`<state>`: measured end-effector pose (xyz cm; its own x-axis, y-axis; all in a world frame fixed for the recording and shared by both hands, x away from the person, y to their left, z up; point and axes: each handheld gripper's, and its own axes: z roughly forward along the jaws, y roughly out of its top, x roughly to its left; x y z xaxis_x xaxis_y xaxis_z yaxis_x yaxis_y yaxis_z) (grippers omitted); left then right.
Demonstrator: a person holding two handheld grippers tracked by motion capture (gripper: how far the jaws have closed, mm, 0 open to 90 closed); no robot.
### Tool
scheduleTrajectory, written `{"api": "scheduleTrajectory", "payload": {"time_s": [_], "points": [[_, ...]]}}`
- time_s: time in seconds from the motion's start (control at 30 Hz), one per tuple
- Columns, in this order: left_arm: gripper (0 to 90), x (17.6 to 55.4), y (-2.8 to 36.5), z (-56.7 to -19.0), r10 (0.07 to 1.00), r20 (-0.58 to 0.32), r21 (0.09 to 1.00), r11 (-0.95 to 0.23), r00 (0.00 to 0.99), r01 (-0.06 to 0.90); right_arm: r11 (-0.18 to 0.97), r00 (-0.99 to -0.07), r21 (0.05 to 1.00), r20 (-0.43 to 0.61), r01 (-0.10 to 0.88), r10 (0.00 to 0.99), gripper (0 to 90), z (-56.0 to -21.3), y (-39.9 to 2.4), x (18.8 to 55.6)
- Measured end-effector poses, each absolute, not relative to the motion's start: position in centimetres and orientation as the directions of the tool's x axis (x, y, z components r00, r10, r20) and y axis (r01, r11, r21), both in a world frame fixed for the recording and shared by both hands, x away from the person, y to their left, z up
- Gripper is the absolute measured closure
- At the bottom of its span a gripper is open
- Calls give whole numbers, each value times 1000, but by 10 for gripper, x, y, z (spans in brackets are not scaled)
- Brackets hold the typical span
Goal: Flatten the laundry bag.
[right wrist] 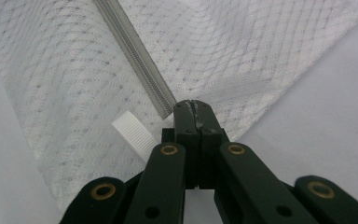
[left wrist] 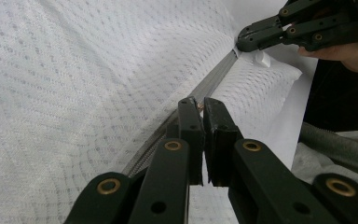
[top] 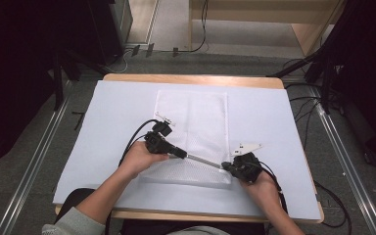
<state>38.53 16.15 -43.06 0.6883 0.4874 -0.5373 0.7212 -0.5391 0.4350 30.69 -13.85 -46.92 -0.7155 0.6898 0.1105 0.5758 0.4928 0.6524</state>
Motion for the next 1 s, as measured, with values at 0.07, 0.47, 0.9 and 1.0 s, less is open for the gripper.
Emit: {"api": "scheduleTrajectory", "payload": {"time_s": [0.07, 0.47, 0.9, 1.0], "points": [[881, 385, 162, -431, 485, -537, 436, -540, 690, 720, 493, -716, 652, 112, 576, 689, 900, -469, -139, 307], [881, 386, 180, -429, 511, -540, 425, -520, 668, 741, 492, -714, 653, 109, 576, 691, 900, -469, -138, 307], [881, 385, 207, -428, 534, -548, 422, -489, 644, 764, 499, -721, 652, 107, 571, 685, 900, -469, -138, 308], [881, 384, 207, -428, 532, -553, 423, -484, 642, 766, 502, -724, 654, 104, 566, 682, 900, -469, -139, 308]]}}
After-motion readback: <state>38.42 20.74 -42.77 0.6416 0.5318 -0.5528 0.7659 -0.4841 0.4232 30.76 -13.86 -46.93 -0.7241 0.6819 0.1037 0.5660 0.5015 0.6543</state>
